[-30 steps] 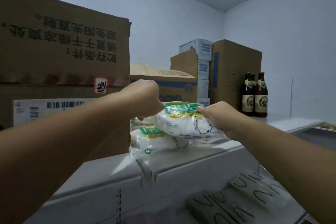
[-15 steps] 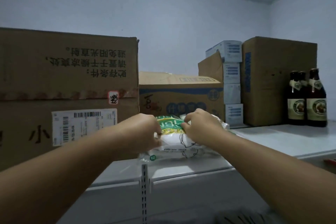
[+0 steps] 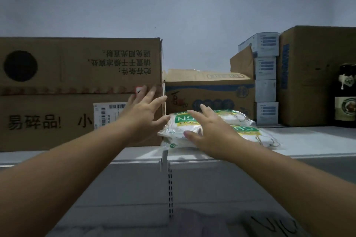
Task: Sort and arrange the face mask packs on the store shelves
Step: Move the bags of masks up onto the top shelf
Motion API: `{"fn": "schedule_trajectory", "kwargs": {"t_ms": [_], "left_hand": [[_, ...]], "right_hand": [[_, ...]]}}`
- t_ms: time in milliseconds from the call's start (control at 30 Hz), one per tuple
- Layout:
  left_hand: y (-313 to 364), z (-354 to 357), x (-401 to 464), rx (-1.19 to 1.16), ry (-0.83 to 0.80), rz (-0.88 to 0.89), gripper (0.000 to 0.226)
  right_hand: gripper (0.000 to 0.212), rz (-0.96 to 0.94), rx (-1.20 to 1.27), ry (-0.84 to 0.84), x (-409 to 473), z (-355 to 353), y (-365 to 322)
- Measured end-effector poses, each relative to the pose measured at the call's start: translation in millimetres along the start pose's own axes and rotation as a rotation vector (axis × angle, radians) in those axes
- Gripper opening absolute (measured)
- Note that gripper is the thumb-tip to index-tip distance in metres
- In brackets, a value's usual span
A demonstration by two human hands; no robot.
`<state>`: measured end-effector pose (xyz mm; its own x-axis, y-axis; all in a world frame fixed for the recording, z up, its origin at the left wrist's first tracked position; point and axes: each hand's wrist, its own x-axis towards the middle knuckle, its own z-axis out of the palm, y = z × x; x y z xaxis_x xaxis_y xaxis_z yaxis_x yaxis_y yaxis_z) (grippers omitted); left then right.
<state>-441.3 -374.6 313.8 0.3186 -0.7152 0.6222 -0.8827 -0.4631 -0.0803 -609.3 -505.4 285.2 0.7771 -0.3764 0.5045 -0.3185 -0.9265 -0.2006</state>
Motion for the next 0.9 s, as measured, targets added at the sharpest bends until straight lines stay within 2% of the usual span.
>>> {"fn": "schedule_trajectory", "kwargs": {"t_ms": [300,433,500,667,800,900], "left_hand": [[-59,-17,-99,0.001,-0.047,-0.170,0.066],[-93,-33,-179,-0.069,0.179,-0.208,0.050],[-115,-33,-223,-0.046,0.204,-0.251,0.051],[-201,-13,-321,0.046,0.009,-0.520,0.043],[-282,-7,-376,0.078,-0.220,-0.761,0.059],[-331,3,-410,-0.073,-0.213,-0.922,0.069]], "right_hand": [[0.066,-0.421,0.250,-0.052,-48,62,-96],[0.065,-0.519,0.365,-0.175,-59,110,-137],[0.064,-0.538,0.387,-0.250,-66,139,-159],[0.070,-0.516,0.356,-0.451,-73,208,-210],[0.071,-0.464,0.383,-0.523,-60,252,-251],[0.071,-0.374,0.387,-0.573,-49,287,-286]]}}
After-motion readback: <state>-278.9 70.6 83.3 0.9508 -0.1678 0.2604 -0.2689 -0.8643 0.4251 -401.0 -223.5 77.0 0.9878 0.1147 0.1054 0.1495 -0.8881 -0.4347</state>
